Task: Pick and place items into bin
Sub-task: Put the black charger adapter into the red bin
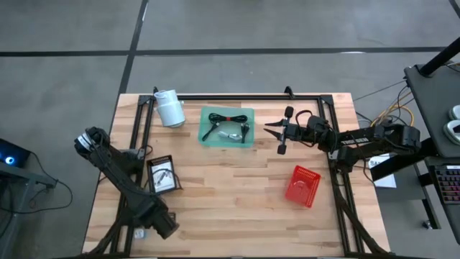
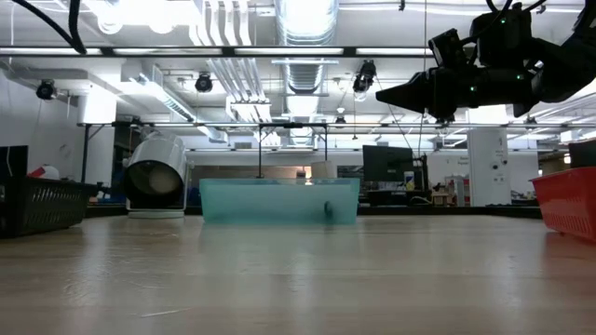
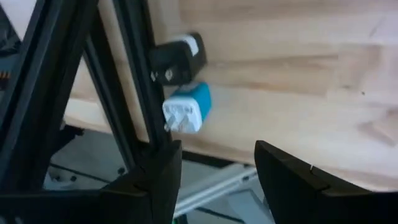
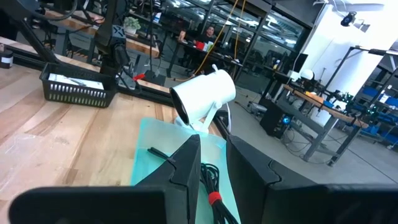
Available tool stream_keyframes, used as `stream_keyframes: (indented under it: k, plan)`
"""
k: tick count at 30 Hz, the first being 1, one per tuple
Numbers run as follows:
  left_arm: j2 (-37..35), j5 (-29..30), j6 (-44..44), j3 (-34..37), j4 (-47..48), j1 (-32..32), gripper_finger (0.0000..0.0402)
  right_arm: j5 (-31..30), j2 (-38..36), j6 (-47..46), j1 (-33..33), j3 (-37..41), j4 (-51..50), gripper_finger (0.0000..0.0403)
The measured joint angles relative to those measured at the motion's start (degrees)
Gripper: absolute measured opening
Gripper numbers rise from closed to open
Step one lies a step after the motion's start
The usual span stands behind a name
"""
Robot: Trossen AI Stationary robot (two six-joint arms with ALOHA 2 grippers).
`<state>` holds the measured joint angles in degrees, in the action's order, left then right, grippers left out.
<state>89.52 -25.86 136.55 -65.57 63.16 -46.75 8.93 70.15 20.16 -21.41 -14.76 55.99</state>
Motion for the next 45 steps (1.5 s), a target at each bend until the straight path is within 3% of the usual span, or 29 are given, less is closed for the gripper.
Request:
stream_keyframes:
  k: [16, 20, 45]
  plan:
    - [-3.13, 1.28, 0.94, 9.65, 0.18, -2.33, 0.0185, 0.02, 0.00, 0.00, 0.02, 0.00, 0.04, 0.0066]
    - [-3.20, 1.01, 0.87, 11.76, -3.55, -2.77, 0.0185, 0.02, 0.00, 0.00, 0.01, 0.00, 0.04, 0.0066]
    - [-2.56, -0.30, 0.74, 14.61, -8.50, -6.16, 0.0185, 0.02, 0.00, 0.00, 0.01, 0.00, 0.02, 0.0066]
